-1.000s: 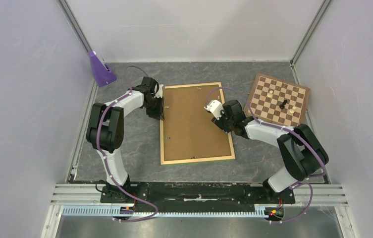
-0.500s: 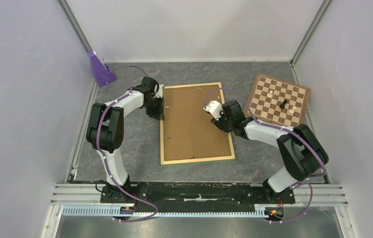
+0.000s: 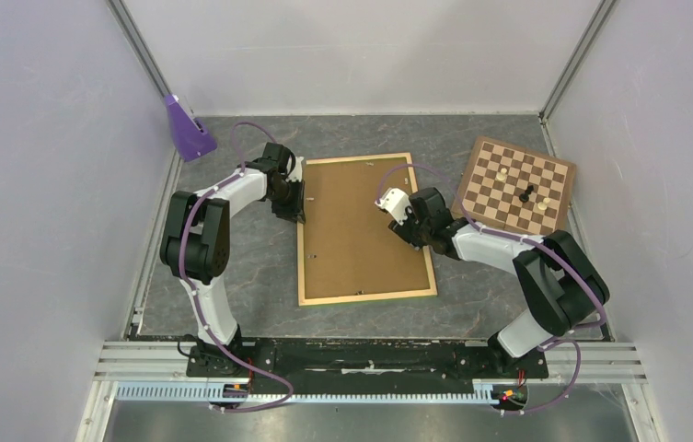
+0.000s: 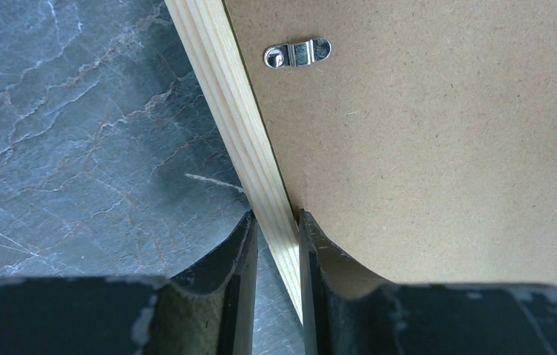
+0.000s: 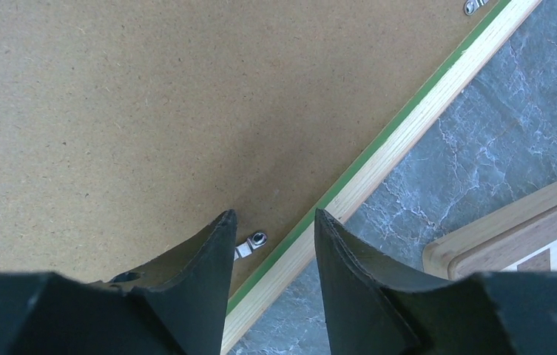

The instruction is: Put the photo into the frame

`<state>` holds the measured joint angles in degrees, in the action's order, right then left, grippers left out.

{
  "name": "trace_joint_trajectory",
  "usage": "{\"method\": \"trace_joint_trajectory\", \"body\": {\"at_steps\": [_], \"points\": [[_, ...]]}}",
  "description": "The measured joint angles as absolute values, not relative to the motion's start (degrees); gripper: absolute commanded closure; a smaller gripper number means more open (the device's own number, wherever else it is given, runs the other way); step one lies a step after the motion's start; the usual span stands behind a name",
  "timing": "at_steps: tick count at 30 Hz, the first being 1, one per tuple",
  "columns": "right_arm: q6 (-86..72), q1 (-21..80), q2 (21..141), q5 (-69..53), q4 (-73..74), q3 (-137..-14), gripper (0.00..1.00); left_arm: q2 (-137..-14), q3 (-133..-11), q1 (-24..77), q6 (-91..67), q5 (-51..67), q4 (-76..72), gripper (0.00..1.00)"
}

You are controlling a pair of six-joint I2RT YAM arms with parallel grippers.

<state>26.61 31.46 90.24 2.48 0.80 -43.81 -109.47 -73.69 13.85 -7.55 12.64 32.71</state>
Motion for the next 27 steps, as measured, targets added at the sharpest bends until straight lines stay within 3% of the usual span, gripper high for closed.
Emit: {"method": "trace_joint_trajectory", "body": {"at_steps": [27], "points": [[27.07,32.05,87.64,7.70,0.89,-40.88,0.59,-109.45,-73.67,13.85,-7.55,12.62,32.67,0.98]]}}
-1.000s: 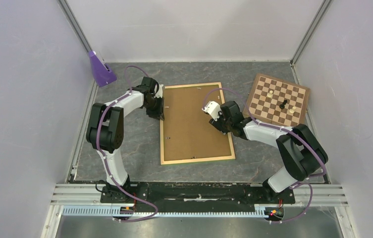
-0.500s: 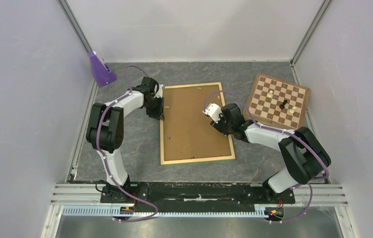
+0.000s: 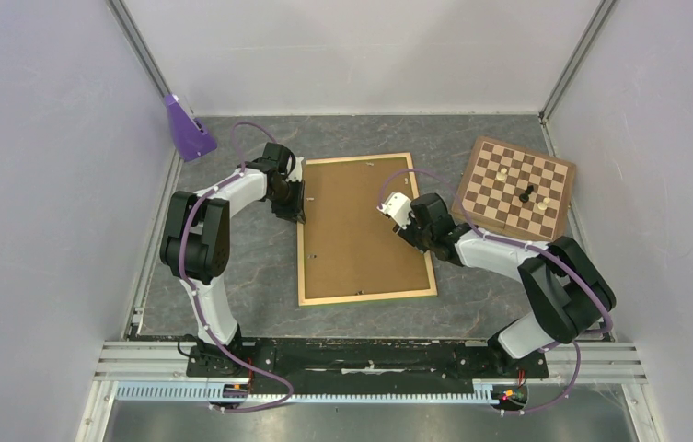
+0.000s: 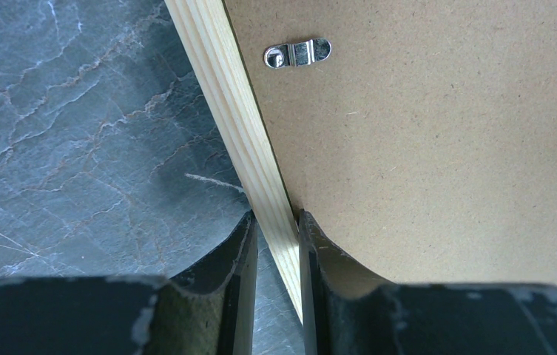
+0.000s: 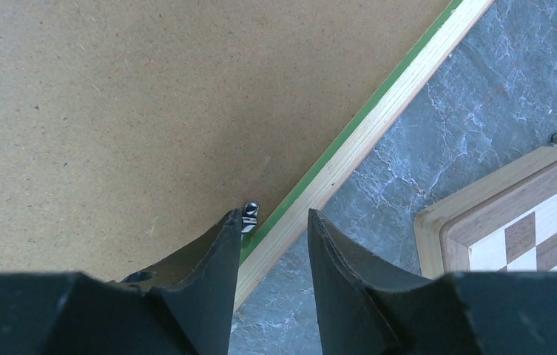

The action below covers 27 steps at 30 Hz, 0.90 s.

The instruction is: Put the photo into the frame

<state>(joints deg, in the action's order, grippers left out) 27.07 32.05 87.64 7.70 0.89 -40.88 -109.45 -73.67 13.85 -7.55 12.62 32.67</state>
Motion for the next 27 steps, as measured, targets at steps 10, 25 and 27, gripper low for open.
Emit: {"method": "trace_joint_trajectory", "body": {"at_steps": [10,25,27], "points": [[26.92,31.24,88.58,6.55,2.55,-42.30,0.61,-109.45,-73.67,13.85,-7.51,12.62,32.67,0.98],[26.24,26.26,89.86,0.16,3.46,-44.31,0.52,-109.45,-73.67,13.85,-7.51,12.60,31.94,0.98],[25.96,25.89,89.86,-0.43,3.51,-44.34,0.53,-109.47,-73.67,13.85,-7.51,12.60,31.94,0.98]]}}
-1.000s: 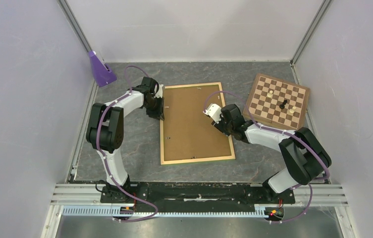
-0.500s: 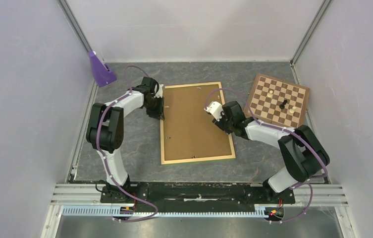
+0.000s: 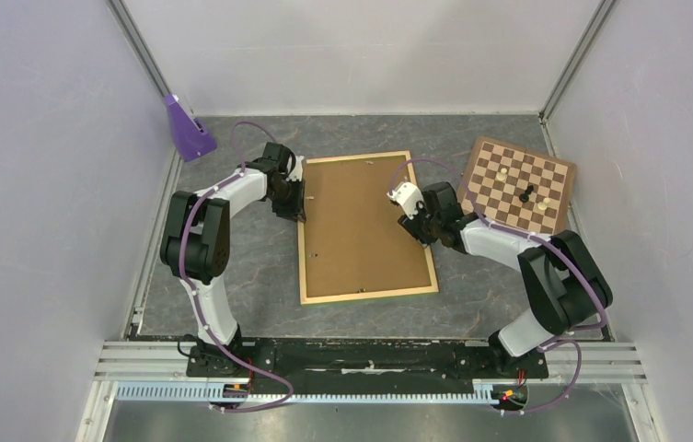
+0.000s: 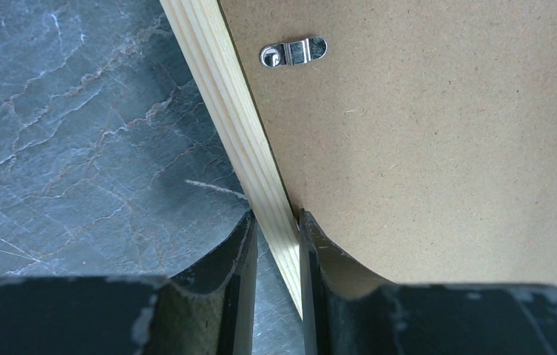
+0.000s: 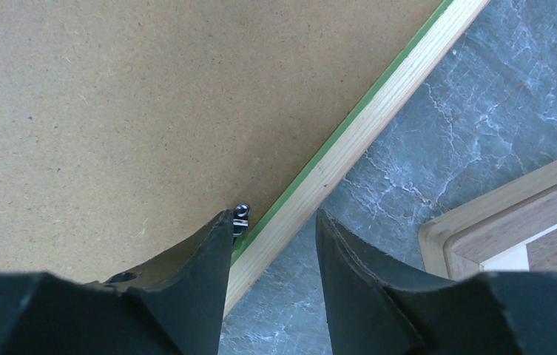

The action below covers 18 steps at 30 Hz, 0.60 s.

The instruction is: Put the photo into the frame

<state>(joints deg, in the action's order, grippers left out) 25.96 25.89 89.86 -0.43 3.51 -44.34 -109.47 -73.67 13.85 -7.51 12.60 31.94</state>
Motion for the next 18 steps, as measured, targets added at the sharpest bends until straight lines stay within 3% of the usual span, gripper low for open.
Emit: {"method": "trace_joint_trajectory", "body": {"at_steps": [18], "points": [[25.15,23.38,90.08,-5.72,3.77,-44.45,0.53,-109.45,-73.67,13.85,-7.49,12.58,31.94,0.98]]}}
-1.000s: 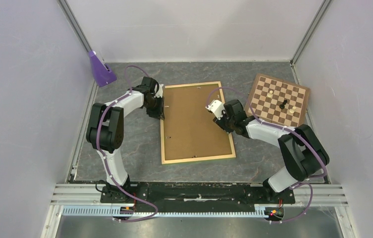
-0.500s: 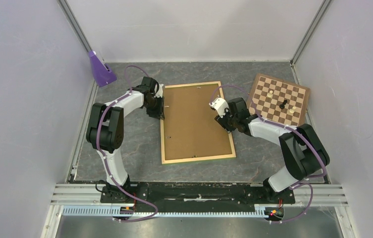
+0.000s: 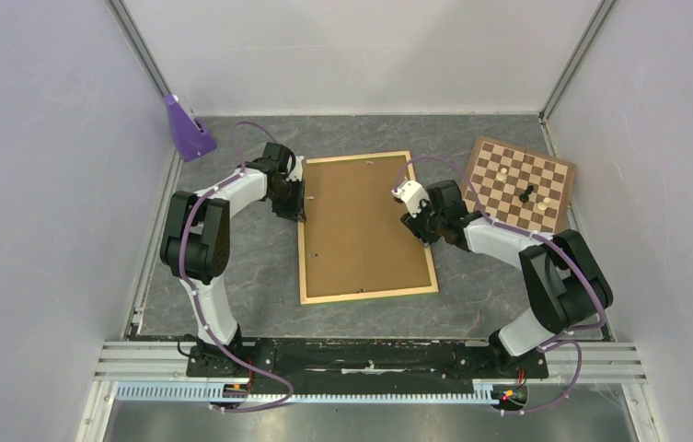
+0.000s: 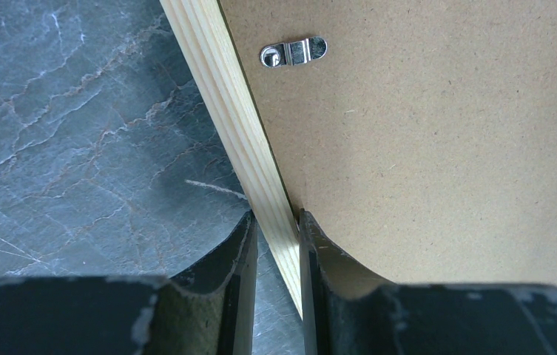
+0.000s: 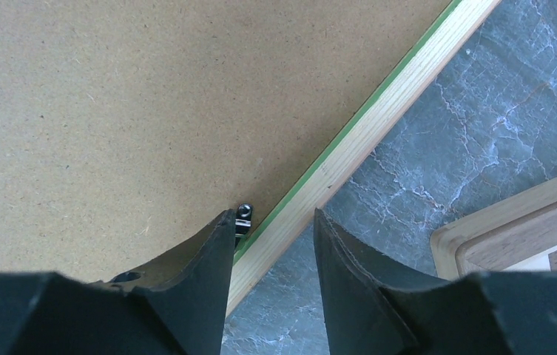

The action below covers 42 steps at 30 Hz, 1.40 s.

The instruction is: Put the photo into the frame

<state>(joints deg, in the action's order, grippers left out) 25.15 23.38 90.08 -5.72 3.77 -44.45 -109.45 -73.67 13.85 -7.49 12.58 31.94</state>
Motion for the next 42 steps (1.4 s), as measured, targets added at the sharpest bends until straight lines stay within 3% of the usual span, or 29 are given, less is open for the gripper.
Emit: {"method": "trace_joint_trajectory", "body": {"at_steps": [26,42], "points": [[22.70,20.73,89.19,-10.04,3.36,-43.18,0.51,-109.45,-73.67,13.85,-7.51,12.58,31.94,0.98],[20.51,20.01,89.93,-11.09,4.14,-43.83,0.66,-109.45,-73.67,13.85,-7.49,12.58,31.94,0.98]]}}
